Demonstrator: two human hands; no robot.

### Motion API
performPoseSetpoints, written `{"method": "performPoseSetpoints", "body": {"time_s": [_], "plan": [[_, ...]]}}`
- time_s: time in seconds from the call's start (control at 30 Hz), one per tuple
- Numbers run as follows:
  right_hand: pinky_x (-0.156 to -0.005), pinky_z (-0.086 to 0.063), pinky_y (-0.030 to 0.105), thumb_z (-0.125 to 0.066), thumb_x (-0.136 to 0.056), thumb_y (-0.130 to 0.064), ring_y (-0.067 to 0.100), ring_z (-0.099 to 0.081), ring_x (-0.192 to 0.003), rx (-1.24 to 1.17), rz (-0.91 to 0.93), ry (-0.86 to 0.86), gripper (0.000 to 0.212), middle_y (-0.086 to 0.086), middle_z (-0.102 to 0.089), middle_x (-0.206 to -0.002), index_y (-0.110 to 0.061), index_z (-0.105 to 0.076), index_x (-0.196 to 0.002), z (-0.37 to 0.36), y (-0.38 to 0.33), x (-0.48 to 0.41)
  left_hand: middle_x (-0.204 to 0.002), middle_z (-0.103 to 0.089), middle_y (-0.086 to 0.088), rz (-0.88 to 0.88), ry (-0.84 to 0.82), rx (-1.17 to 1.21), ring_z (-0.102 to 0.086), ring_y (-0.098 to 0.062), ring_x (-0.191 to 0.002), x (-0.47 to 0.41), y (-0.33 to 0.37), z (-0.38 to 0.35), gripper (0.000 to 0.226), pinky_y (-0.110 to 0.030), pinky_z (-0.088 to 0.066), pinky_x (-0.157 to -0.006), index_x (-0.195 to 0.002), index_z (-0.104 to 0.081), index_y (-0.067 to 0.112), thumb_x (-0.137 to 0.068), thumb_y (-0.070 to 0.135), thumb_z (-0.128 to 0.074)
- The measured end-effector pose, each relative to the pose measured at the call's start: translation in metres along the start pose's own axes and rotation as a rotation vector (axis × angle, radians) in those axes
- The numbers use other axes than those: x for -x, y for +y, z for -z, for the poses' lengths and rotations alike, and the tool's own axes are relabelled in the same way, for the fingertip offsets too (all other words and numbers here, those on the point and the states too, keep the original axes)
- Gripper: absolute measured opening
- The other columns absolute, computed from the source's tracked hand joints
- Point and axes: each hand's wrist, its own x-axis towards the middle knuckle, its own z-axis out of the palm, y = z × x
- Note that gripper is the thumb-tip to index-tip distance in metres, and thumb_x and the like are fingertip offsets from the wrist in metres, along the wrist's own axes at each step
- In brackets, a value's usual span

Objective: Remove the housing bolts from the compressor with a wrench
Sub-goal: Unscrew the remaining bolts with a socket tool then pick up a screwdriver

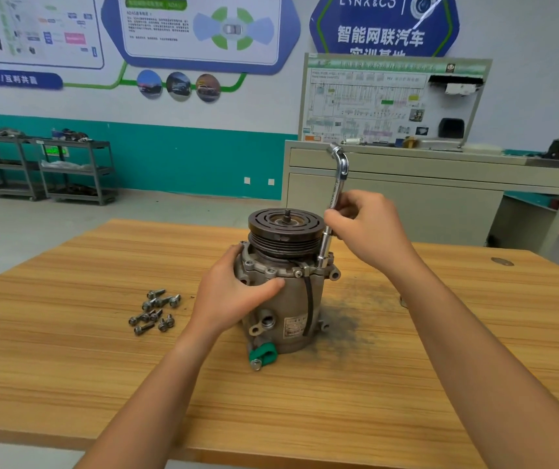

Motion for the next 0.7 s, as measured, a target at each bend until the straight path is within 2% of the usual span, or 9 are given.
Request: {"method": "performPoseSetpoints", "body": {"time_s": [0.07, 0.13, 0.23, 0.3, 0.4, 0.5, 0.53, 0.63, 0.7], "plan": [[-0.06, -0.05, 0.026, -0.055, -0.085, -0.014, 0.018, -0.059, -0.07, -0.009, -0.014, -0.05, 0.007, -0.012, -0.053, -0.065, -0.014, -0.059, -0.079, -0.002, -0.005, -0.004, -0.102, -0.047, 0.027, 0.011, -0.053, -0.003, -0.046, 0.009, -0.09, -0.007, -0.004, 0.006, 0.081, -0.007, -0.034, -0.07, -0.134, -0.044, 0.027, -0.063, 0.043, -0.08], [-0.065, -0.052, 0.032, -0.056, -0.086, -0.014, 0.021, -0.061, -0.074, -0.02, -0.016, -0.084, 0.008, -0.012, -0.053, -0.065, -0.013, -0.059, -0.079, -0.004, -0.008, -0.007, -0.111, -0.046, 0.02, 0.025, -0.128, 0.004, -0.045, 0.002, -0.099, -0.011, -0.004, 0.011, 0.085, -0.01, -0.038, -0.072, -0.138, -0.04, 0.026, -0.065, 0.045, -0.078], [-0.059, -0.048, 0.027, -0.057, -0.085, -0.016, 0.018, -0.059, -0.071, 0.047, 0.022, -0.085, 0.008, -0.014, -0.051, -0.063, -0.012, -0.06, -0.08, -0.007, -0.011, -0.007, -0.118, -0.051, 0.016, 0.058, -0.212, 0.106, -0.052, -0.001, -0.101, -0.009, 0.001, 0.007, 0.078, -0.024, -0.049, -0.08, -0.123, -0.037, 0.04, -0.057, 0.062, -0.073], [-0.061, -0.048, 0.028, -0.057, -0.086, -0.019, 0.018, -0.059, -0.072, 0.081, 0.023, -0.063, 0.008, -0.013, -0.051, -0.064, -0.014, -0.058, -0.08, -0.007, -0.011, -0.005, -0.115, -0.048, 0.018, 0.053, -0.138, 0.125, -0.049, 0.001, -0.099, -0.006, 0.003, -0.003, 0.072, -0.019, -0.043, -0.076, -0.119, -0.037, 0.04, -0.06, 0.065, -0.069], [-0.067, -0.054, 0.031, -0.056, -0.09, -0.02, 0.021, -0.061, -0.075, 0.017, -0.009, -0.046, 0.006, -0.011, -0.05, -0.07, -0.015, -0.055, -0.086, -0.009, -0.009, 0.001, -0.106, -0.045, 0.02, 0.029, 0.003, 0.107, -0.043, 0.01, -0.088, -0.003, 0.005, -0.013, 0.05, -0.01, -0.033, -0.066, -0.113, -0.038, 0.04, -0.073, 0.055, -0.064], [-0.053, -0.038, 0.003, -0.056, -0.09, -0.023, 0.012, -0.052, -0.067, 0.084, 0.038, 0.004, 0.008, -0.009, -0.048, -0.071, -0.017, -0.054, -0.085, -0.011, -0.009, 0.005, -0.105, -0.049, 0.018, -0.004, 0.044, 0.101, -0.047, 0.009, -0.089, -0.002, 0.004, -0.015, 0.04, -0.01, -0.033, -0.067, -0.108, -0.04, 0.041, -0.076, 0.051, -0.062], [-0.048, -0.035, 0.002, -0.056, -0.09, -0.024, 0.01, -0.05, -0.065, 0.097, 0.041, 0.011, 0.01, -0.009, -0.047, -0.07, -0.018, -0.053, -0.083, -0.01, -0.01, 0.006, -0.106, -0.051, 0.017, -0.013, 0.061, 0.104, -0.049, 0.006, -0.092, -0.002, 0.004, -0.015, 0.038, -0.012, -0.036, -0.069, -0.107, -0.041, 0.041, -0.077, 0.05, -0.062], [-0.05, -0.036, 0.009, -0.056, -0.091, -0.024, 0.017, -0.058, -0.074, 0.075, 0.013, 0.014, 0.011, -0.002, -0.056, -0.076, -0.016, -0.055, -0.084, -0.009, -0.01, 0.006, -0.116, -0.054, 0.012, 0.004, 0.096, 0.126, -0.052, -0.011, -0.111, -0.002, -0.001, -0.019, 0.038, -0.03, -0.047, -0.086, -0.111, -0.045, 0.036, -0.079, 0.045, -0.065], [-0.054, -0.04, 0.013, -0.055, -0.091, -0.023, 0.021, -0.062, -0.079, 0.07, 0.012, 0.015, 0.013, 0.007, -0.065, -0.088, -0.011, -0.061, -0.09, -0.01, -0.012, 0.006, -0.128, -0.053, 0.006, 0.036, 0.086, 0.137, -0.049, -0.017, -0.12, -0.003, -0.003, -0.02, 0.052, -0.041, -0.045, -0.097, -0.122, -0.05, 0.025, -0.078, 0.047, -0.066]]}}
